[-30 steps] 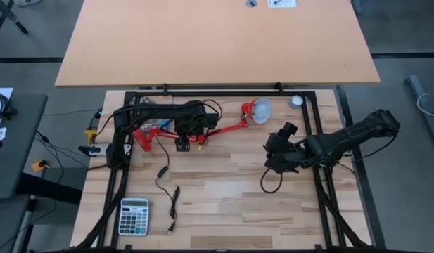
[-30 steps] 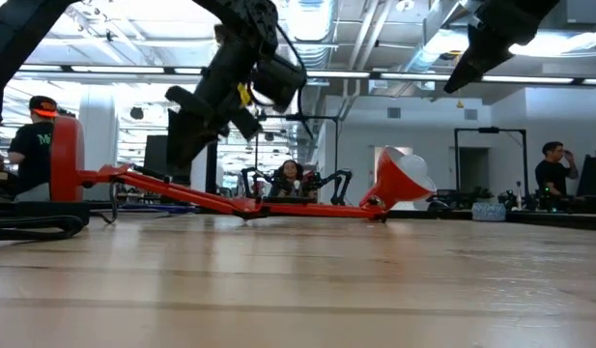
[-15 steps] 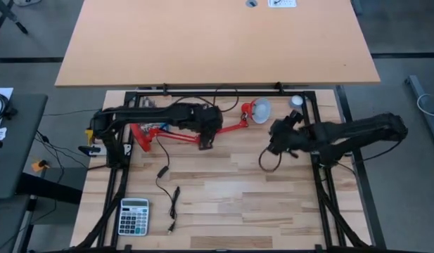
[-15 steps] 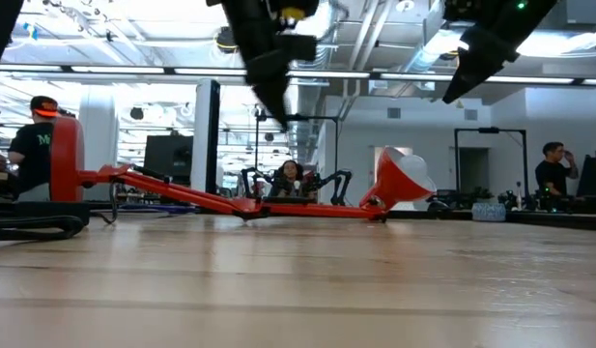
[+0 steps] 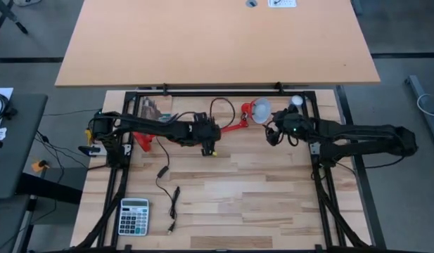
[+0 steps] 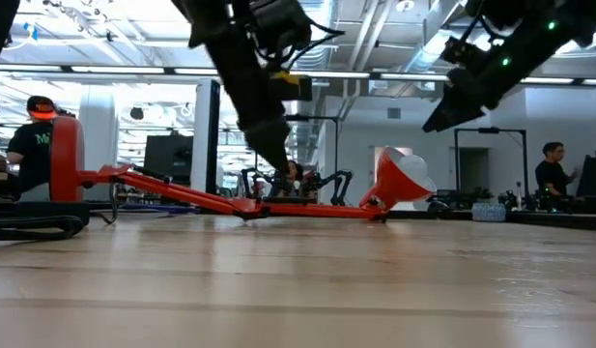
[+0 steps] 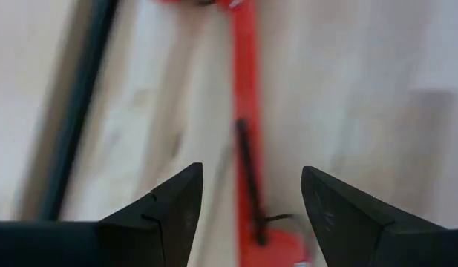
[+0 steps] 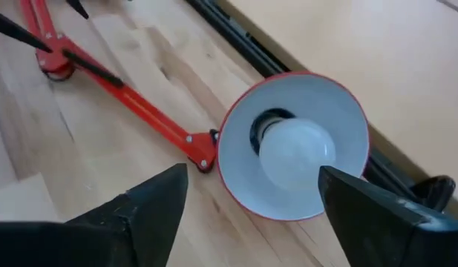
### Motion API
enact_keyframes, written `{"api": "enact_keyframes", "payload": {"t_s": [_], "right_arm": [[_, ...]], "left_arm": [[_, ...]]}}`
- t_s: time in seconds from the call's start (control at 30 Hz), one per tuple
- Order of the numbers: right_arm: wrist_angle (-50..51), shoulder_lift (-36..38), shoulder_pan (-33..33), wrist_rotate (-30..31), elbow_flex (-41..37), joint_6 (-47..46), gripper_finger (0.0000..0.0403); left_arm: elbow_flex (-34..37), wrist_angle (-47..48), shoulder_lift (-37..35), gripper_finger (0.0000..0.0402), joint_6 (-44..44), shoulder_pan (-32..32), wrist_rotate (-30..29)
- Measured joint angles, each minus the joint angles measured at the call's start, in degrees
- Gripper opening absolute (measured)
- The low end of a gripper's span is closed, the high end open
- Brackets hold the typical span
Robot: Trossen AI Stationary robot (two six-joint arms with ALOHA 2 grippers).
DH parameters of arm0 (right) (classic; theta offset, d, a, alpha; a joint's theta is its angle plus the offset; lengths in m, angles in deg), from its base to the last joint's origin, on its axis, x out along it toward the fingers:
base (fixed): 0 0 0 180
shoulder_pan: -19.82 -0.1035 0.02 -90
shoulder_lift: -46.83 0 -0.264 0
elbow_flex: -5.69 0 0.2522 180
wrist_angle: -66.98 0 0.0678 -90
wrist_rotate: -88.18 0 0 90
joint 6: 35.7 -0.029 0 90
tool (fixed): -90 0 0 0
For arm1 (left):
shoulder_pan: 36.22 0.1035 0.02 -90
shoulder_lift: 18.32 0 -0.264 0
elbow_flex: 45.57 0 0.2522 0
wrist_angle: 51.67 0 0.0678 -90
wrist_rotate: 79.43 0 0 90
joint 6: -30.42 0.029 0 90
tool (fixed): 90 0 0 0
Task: Screw lightbulb
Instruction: Remove the lightbulb from the lamp
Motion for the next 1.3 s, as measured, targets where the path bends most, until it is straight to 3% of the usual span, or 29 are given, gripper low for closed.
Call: {"api": "enact_keyframes", "payload": {"t_s": [0.2,0.3,0.4,0.57,0.8,1.03,1.3], "right_arm": [[-5.8,-0.8,0.4,-0.3,-3.2,5.1,0.0317],[-6.1,-0.9,0.4,-0.4,-3.2,5.4,0.0317],[-6.1,-0.9,0.4,-0.4,-3.2,4.9,0.0317],[-6.2,-0.9,0.4,-0.4,-3.2,4.1,0.0317],[-6.3,-0.9,1.3,-0.5,-3.2,6.2,0.0318],[-6.1,-0.9,2.0,-0.5,-3.1,6.6,0.0318],[-6.1,-0.9,2.0,-0.5,-3.1,6.8,0.0318]], "left_arm": [[10.0,-16.3,0.0,0.0218,9.0,0.2,-0.4],[12.5,-19.5,0.0,0.0218,10.3,1.4,-1.5],[13.2,-23.4,0.0,0.0218,9.9,2.3,-1.2],[13.2,-30.0,1.1,0.0218,9.8,2.8,6.0],[11.0,-37.9,8.2,0.0218,16.8,2.9,9.0],[3.5,-36.0,14.9,0.0218,17.6,4.0,5.7],[-2.2,-23.6,16.9,0.0206,13.4,6.6,6.3]]}}
